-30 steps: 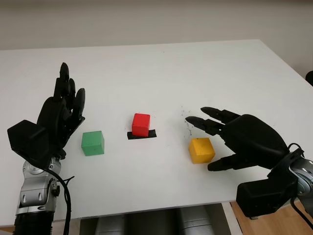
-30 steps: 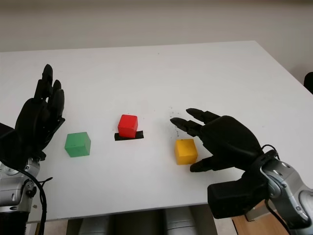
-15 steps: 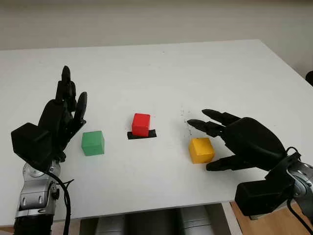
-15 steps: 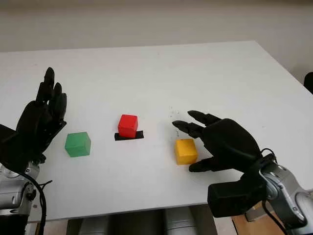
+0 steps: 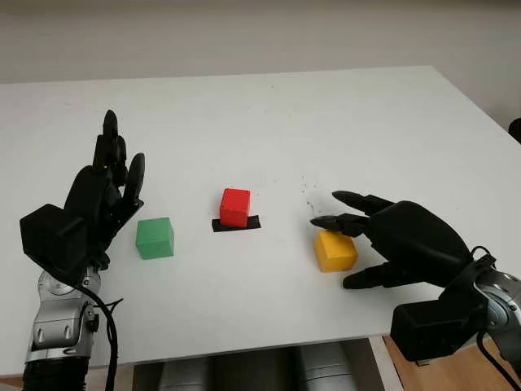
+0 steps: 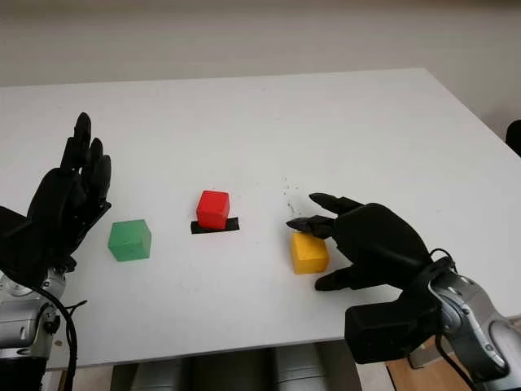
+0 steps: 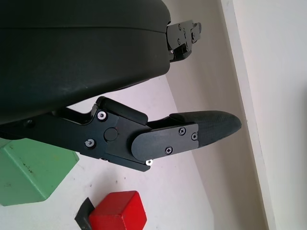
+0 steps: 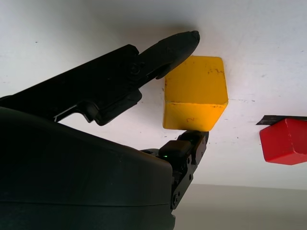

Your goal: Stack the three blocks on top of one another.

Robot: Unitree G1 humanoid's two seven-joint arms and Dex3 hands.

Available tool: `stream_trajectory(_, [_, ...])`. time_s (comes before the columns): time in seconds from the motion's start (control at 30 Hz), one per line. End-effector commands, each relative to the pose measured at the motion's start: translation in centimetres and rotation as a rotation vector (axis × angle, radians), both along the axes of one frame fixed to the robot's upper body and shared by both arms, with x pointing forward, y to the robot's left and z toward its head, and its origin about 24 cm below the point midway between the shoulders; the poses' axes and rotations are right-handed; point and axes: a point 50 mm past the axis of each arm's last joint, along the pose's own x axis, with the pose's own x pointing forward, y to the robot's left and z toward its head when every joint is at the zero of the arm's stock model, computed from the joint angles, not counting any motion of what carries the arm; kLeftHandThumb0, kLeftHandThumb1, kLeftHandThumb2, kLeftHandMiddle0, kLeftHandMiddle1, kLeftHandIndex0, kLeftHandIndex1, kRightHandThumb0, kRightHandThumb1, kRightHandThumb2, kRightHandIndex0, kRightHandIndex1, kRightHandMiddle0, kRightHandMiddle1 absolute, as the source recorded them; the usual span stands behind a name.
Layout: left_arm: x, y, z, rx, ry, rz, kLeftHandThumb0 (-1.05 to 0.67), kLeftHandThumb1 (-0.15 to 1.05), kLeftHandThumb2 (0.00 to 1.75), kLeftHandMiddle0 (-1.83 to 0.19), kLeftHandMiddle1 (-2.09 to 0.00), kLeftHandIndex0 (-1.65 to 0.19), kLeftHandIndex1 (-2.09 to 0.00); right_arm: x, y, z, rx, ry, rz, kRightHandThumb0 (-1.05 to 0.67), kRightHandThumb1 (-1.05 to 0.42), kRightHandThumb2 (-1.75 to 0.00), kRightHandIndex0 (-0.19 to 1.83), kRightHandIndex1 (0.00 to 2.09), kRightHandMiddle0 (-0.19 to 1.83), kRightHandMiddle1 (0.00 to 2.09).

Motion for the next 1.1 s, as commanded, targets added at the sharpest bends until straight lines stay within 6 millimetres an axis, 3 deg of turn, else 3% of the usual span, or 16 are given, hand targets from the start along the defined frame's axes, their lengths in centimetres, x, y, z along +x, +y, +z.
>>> stream_trajectory(0.0, [-0.2,0.0,0.3,0.022,-0.008,-0.004,-0.73,1.05,0.61,0.19,0.0,0.19,0.0,0.2,0.3,0.0,-0.004,-0.002,0.008,-0.55,-0.83,-0.06,0.3,0.06,0.64,0.23])
stream_trajectory(0.1, [-0.2,0.1,0.3,0.015,-0.008,-0.004,-0.73,1.05,0.6,0.19,0.0,0.19,0.0,0.4,0.3,0.0,-0.014,-0.001,0.007,-0.52,-0.84,-0.06,0.3,0.06,0.65,0.27])
stream_trajectory(0.23, [-0.2,0.1,0.3,0.019,-0.008,-0.003,-0.73,1.05,0.59,0.19,0.0,0.19,0.0,0.5,0.4,0.1,-0.019,-0.021,0.005,-0.43,-0.86,-0.06,0.35,0.06,0.48,0.79])
stream_trajectory(0.43, [-0.2,0.2,0.2,0.021,-0.006,-0.005,-0.73,1.05,0.6,0.19,-0.02,0.19,0.0,0.6,0.4,0.4,0.018,-0.043,-0.005,-0.34,-0.89,-0.06,0.4,0.07,0.45,1.09])
stream_trajectory(0.8, [-0.3,0.0,0.1,0.029,0.012,-0.005,-0.72,1.05,0.59,0.19,-0.02,0.19,0.0,0.7,0.3,0.8,0.155,-0.04,0.001,-0.31,-0.89,-0.05,0.44,0.08,0.41,1.19])
stream_trajectory(1.07, [-0.4,0.0,-0.1,0.057,0.028,-0.001,-0.71,1.05,0.58,0.19,0.0,0.19,0.0,1.7,0.2,2.3,0.332,0.039,-0.02,-0.32,-0.93,-0.06,0.42,0.07,0.33,1.23])
